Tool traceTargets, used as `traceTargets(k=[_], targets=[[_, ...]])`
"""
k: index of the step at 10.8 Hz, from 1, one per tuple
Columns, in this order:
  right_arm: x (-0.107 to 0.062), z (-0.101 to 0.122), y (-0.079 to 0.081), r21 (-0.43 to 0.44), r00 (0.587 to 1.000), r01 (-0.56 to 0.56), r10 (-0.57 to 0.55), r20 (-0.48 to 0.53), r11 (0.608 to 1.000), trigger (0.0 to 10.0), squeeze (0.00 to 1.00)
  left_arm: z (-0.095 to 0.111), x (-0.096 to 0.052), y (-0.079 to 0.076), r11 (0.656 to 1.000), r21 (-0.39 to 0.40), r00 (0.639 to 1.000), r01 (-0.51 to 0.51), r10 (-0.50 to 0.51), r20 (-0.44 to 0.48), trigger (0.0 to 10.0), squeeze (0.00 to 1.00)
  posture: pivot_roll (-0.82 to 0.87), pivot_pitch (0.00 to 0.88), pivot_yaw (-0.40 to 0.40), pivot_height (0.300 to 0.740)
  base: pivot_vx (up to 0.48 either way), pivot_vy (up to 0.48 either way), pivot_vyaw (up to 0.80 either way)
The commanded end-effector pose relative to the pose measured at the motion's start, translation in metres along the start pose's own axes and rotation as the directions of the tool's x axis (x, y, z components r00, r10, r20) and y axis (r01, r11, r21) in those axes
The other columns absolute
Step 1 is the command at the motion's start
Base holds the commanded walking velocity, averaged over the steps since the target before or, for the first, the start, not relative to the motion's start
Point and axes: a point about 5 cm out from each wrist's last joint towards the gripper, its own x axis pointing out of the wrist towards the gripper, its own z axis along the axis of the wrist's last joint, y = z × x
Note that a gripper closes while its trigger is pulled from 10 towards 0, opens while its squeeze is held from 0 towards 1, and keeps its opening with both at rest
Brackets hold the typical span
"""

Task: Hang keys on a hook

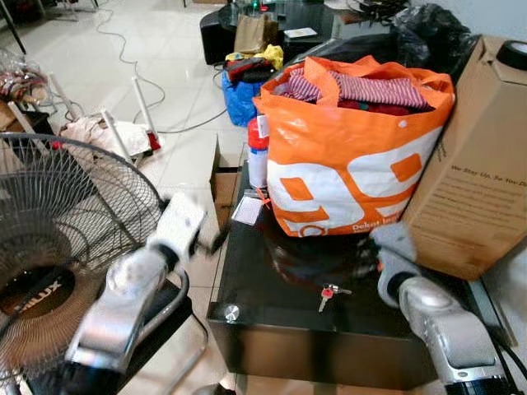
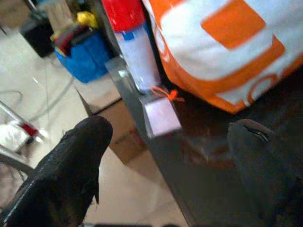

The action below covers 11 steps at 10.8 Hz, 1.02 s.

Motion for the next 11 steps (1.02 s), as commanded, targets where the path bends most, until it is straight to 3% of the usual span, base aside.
traceTargets(k=[1, 2, 4, 5, 7, 9, 11], targets=[[0.001, 0.001, -0.002, -0.052, 1.0, 0.02, -0.021, -0.01, 0.998, 0.0, 0.0, 0.003, -0.001, 0.002, 1.0, 0.016, 1.0, 0.012, -0.012, 0.004, 10.0, 0.0, -0.02, 0.0, 0.024, 0.74, 0.0, 0.0, 0.0], [0.0, 0.014, 0.005, 0.104, 0.995, -0.029, 0.019, 0.097, 0.994, 0.0, 0.0, 0.003, -0.002, -0.001, 1.0, 0.015, 1.0, 0.015, -0.016, 0.008, 10.0, 0.0, -0.01, 0.0, 0.022, 0.74, 0.0, 0.0, 0.0], [-0.004, 0.042, 0.003, 0.304, 0.947, -0.006, -0.093, 0.308, 0.953, 0.1, 0.0, 0.009, 0.001, 0.001, 0.999, -0.006, 0.998, -0.037, 0.037, 0.045, 10.0, 0.0, -0.03, 0.0, 0.031, 0.74, 0.0, 0.0, 0.0], [-0.008, 0.05, 0.001, 0.393, 0.918, -0.009, -0.148, 0.368, 0.92, 10.0, 0.0, 0.012, 0.005, 0.0, 0.999, -0.012, 0.997, -0.044, 0.045, 0.063, 10.0, 0.0, -0.05, 0.0, 0.043, 0.74, 0.0, 0.0, 0.0], [-0.017, 0.061, 0.004, 0.393, 0.877, -0.021, -0.172, 0.449, 0.919, 10.0, 0.0, 0.018, 0.011, 0.001, 0.998, -0.021, 0.995, -0.058, 0.059, 0.082, 10.0, 0.0, -0.09, 0.0, 0.053, 0.74, 0.0, 0.0, 0.0], [-0.016, 0.063, 0.002, 0.247, 0.859, 0.06, -0.176, 0.48, 0.967, 10.0, 0.0, 0.018, 0.013, 0.002, 0.994, -0.025, 0.989, -0.11, 0.112, 0.095, 10.0, 0.0, -0.07, 0.0, 0.034, 0.74, 0.0, 0.0, 0.0], [-0.015, 0.062, -0.002, 0.272, 0.86, 0.061, -0.189, 0.474, 0.96, 10.0, 0.0, 0.018, 0.013, 0.004, 0.992, -0.024, 0.986, -0.127, 0.128, 0.103, 10.0, 0.0, -0.06, 0.0, 0.02, 0.74, 0.0, 0.0, 0.0]])
